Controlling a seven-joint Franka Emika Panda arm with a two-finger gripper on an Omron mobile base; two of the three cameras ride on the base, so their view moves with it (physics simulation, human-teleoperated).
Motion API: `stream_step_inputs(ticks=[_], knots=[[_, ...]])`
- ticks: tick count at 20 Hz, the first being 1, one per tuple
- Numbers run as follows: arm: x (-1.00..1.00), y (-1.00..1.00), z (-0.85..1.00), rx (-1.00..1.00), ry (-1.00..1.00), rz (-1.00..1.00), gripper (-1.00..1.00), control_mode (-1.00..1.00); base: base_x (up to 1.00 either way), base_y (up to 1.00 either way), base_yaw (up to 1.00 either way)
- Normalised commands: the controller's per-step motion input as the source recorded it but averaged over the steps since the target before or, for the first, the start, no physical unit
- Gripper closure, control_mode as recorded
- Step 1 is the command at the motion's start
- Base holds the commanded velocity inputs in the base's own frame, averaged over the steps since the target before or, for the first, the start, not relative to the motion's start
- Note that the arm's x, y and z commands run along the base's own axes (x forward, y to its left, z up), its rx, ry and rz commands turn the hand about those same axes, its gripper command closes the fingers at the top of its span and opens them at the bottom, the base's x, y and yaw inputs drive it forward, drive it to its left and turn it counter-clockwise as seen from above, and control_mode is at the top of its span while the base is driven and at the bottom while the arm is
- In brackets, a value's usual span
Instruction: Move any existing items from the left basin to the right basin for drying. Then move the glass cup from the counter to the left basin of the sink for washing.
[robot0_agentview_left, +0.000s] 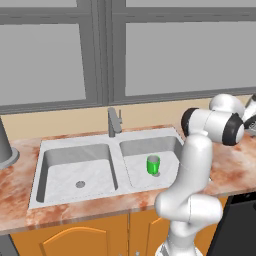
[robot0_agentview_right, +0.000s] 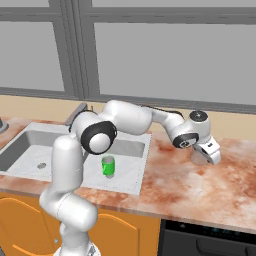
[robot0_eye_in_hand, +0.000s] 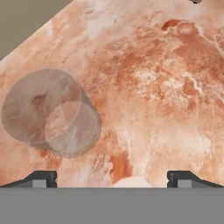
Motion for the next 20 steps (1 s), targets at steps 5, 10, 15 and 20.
stream_step_inputs(ticks=[5, 10, 15, 20], knots=[[0.00, -0.19, 0.00, 0.00, -0.04, 0.00, -1.00, -1.00, 0.00, 0.00, 0.00], [0.01, -0.14, 0.00, 0.00, -0.01, 0.00, -1.00, -1.00, 0.00, 0.00, 0.00], [0.10, -0.04, 0.00, 0.00, 0.00, 0.00, -1.00, -1.00, 0.00, 0.00, 0.00], [0.19, -0.01, 0.00, 0.00, 0.00, 0.00, -1.00, -1.00, 0.00, 0.00, 0.00]])
